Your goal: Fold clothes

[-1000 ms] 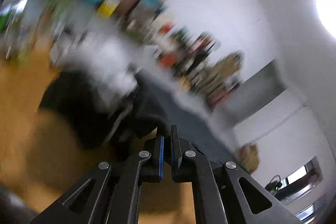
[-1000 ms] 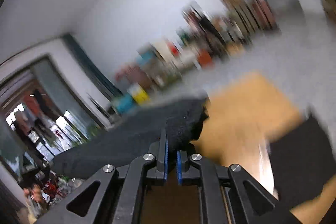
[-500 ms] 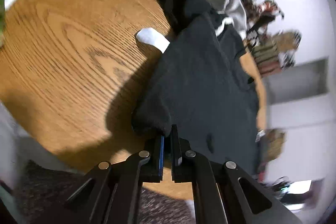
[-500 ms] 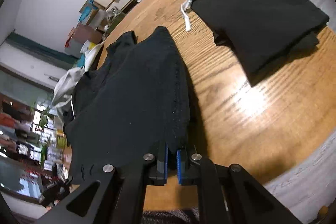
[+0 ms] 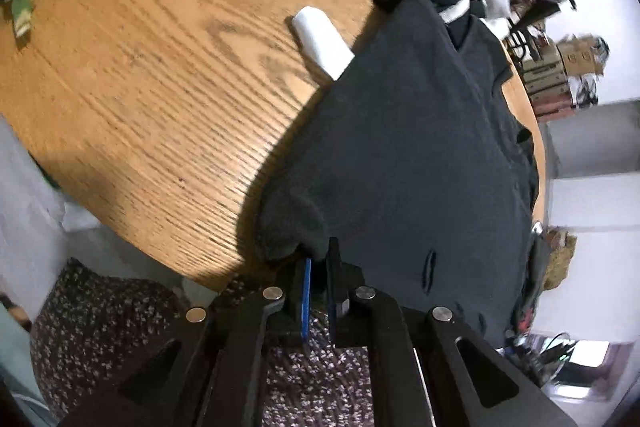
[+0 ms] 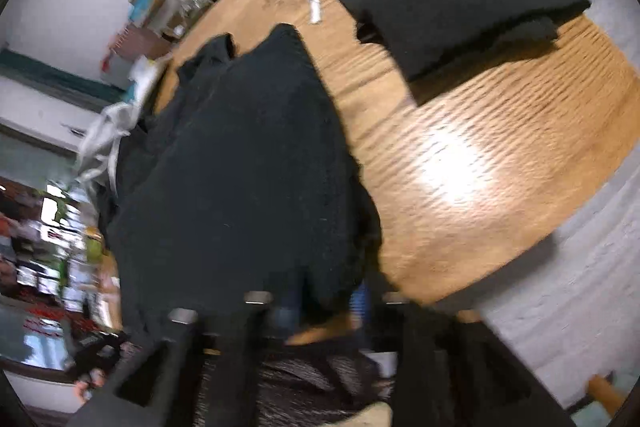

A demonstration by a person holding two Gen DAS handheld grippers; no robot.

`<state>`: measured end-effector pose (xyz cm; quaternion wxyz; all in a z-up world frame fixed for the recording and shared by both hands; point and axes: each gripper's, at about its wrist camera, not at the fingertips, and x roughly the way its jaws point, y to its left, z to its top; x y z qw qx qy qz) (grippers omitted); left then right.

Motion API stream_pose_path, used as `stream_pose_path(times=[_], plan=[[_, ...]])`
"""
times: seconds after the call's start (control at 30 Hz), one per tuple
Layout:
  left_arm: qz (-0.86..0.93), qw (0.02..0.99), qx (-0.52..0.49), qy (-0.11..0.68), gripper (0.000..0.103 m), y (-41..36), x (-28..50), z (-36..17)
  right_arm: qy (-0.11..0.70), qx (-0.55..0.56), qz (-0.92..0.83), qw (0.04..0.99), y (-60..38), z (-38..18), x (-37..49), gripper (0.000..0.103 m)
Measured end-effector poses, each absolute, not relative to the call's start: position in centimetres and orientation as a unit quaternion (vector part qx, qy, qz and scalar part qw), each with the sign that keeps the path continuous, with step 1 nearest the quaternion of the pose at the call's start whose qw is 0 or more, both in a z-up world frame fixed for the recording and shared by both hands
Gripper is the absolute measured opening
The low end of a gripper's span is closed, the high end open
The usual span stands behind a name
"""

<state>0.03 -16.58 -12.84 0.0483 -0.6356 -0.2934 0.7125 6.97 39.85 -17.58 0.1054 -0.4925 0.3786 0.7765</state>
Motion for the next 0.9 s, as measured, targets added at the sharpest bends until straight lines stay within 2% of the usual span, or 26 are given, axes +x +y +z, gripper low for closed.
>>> stream_pose_path(times=[0.03, 0.1, 0.2, 0.3, 0.43, 0.57, 0.73, 0.9], plan=[[0.706, 0.041, -0.641, -0.298, 0.018, -17.0, 0.1, -12.7, 0.37, -0.497, 0.777, 0.114, 40.3, -17.3, 7.3, 0.043], [0.712, 0.015, -0.643, -0.282, 0.035, -17.9, 0.3, -11.7, 0.357, -0.495, 0.78, 0.139, 41.6, -16.4, 8.3, 0.046], [0.747, -0.025, -0.625, -0.227, 0.042, -18.5, 0.1, -9.3, 0.324, -0.467, 0.802, 0.182, 43.8, -13.9, 9.0, 0.049], [0.776, -0.024, -0.603, -0.183, 0.043, -17.3, -1.3, -6.7, 0.305, -0.446, 0.821, 0.185, 44.8, -12.5, 7.7, 0.05], [0.8, 0.038, -0.582, -0.144, 0.047, -13.7, -6.0, -4.6, 0.263, -0.436, 0.85, 0.139, 44.7, -11.6, 2.7, 0.054], [0.802, 0.036, -0.584, -0.115, 0.048, -11.2, -11.6, -5.6, 0.216, -0.452, 0.86, 0.093, 44.2, -12.0, -4.0, 0.058], [0.78, 0.016, -0.612, -0.13, 0.048, -11.2, -15.3, -8.1, 0.219, -0.489, 0.843, 0.048, 44.6, -13.5, -8.9, 0.058], [0.768, 0.02, -0.635, -0.079, 0.048, -10.6, -16.6, -9.1, 0.213, -0.535, 0.817, 0.036, 44.9, -15.1, -12.1, 0.059]])
